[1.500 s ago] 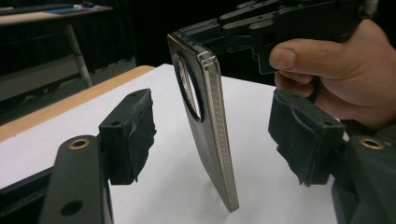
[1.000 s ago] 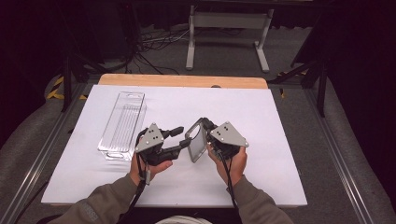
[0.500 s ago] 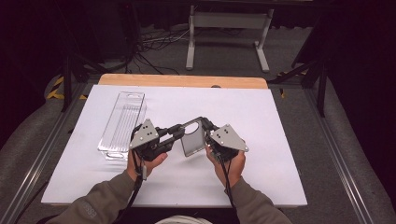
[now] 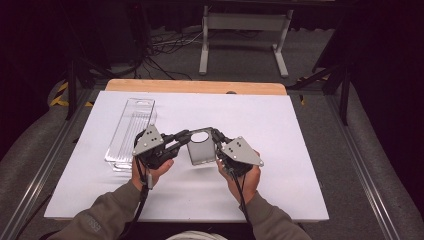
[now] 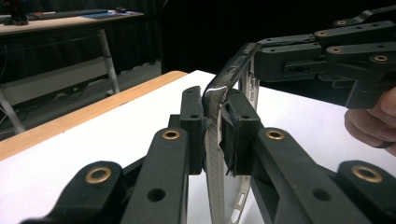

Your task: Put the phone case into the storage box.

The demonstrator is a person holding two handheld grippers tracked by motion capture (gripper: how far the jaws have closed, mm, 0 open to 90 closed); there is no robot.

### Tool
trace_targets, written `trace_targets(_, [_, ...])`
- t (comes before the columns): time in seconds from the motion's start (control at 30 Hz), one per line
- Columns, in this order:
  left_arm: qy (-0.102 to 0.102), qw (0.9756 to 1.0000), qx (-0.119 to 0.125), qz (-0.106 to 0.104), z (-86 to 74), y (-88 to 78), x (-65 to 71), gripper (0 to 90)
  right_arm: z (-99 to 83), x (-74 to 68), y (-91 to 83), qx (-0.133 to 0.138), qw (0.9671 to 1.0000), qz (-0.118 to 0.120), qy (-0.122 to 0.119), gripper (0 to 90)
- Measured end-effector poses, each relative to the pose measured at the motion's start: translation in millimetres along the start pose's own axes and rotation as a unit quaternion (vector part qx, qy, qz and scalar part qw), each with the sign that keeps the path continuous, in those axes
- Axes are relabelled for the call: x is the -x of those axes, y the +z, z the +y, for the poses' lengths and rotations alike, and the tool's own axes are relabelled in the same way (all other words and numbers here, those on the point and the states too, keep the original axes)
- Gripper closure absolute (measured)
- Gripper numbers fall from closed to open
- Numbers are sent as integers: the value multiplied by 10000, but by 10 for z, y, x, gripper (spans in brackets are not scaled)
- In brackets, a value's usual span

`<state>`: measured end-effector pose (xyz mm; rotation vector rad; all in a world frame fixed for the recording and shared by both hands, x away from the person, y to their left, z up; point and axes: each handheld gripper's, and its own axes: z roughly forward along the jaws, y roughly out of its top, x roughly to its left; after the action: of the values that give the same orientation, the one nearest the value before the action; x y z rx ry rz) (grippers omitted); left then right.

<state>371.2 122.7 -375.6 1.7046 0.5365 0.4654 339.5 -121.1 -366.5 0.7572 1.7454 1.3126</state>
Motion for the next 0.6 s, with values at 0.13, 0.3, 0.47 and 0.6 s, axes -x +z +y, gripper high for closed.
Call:
trace_targets(0.13, [78,10000,-29,16,4,-20,-10,800,4,-24,-14,16,10000,50,-30,862])
trace_targets(0.3, [142,9999,-28,31,10,-48,-24,802,18,-36,-32,68,9999,123,-95,855])
trace_targets(0.47, [195,9998,-36,15,16,-74,-20,804,21,-31,-36,80,9996,234,-134,835])
trace_targets(0.6, [237,9997,-16,48,18,-84,-17,804,23,-36,-40,55,9995,271,-162,828])
